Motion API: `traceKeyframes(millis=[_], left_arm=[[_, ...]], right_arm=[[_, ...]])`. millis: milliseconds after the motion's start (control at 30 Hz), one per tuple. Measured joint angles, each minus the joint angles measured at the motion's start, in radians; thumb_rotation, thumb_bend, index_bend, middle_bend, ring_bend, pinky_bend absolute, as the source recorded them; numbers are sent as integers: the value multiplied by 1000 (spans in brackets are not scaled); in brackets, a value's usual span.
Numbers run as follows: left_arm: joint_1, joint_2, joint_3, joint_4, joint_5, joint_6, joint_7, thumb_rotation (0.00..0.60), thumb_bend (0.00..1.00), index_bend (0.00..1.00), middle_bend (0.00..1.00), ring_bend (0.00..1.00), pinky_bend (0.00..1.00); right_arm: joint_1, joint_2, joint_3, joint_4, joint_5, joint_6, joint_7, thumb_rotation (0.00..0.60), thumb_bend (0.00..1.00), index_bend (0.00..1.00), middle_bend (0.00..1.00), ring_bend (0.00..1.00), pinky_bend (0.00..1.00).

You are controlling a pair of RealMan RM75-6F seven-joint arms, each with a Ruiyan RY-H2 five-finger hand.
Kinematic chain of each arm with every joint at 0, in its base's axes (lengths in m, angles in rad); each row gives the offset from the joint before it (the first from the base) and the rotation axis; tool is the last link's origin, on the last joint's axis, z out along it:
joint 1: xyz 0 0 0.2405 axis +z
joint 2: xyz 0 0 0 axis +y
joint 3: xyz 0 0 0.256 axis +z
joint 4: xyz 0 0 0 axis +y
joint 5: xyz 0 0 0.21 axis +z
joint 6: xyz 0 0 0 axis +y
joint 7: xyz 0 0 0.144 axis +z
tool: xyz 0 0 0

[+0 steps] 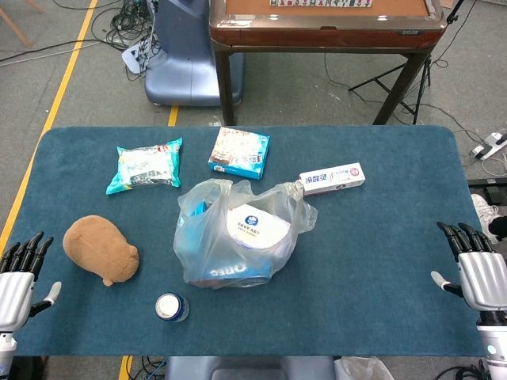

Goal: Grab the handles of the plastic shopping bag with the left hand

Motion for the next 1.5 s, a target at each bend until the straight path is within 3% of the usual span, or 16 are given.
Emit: traceKeyframes(millis=[267, 433, 833, 1200, 1267, 1367, 1500], left_arm=[[2, 7, 3, -3, 7, 2, -25, 600, 293, 70, 27, 88, 44], [-3, 37, 2, -13, 29, 6, -109, 600, 293, 70, 27, 88, 44], [-74, 193, -29, -103, 124, -3, -416, 600, 293, 66, 27, 87, 44], [-237, 328, -56, -194, 219, -128, -796, 598, 258, 76, 36, 86, 44], [-285, 345, -62, -208, 234, -170, -858, 545, 248, 80, 40, 86, 44], [-351, 360, -72, -223, 248, -235, -910, 379, 228, 89, 46, 86, 44], [-420, 365, -87, -240, 254, -293, -978, 337, 220, 112, 68, 97, 44]], right_arm=[[-2, 1, 0, 2, -13, 12, 3, 600, 130, 133, 212, 115, 211], [-5, 10, 5, 0, -24, 31, 5, 600, 130, 133, 212, 115, 211], [-9, 31, 13, -17, -36, 50, -2, 600, 129, 132, 212, 115, 211], [-6, 36, 11, -24, -33, 40, -8, 600, 130, 133, 212, 115, 211], [-7, 36, 10, -25, -32, 39, -10, 600, 130, 133, 212, 115, 211], [-8, 37, 10, -25, -30, 38, -11, 600, 129, 133, 212, 115, 211], [-12, 37, 8, -25, -27, 40, -11, 600, 129, 133, 212, 115, 211]])
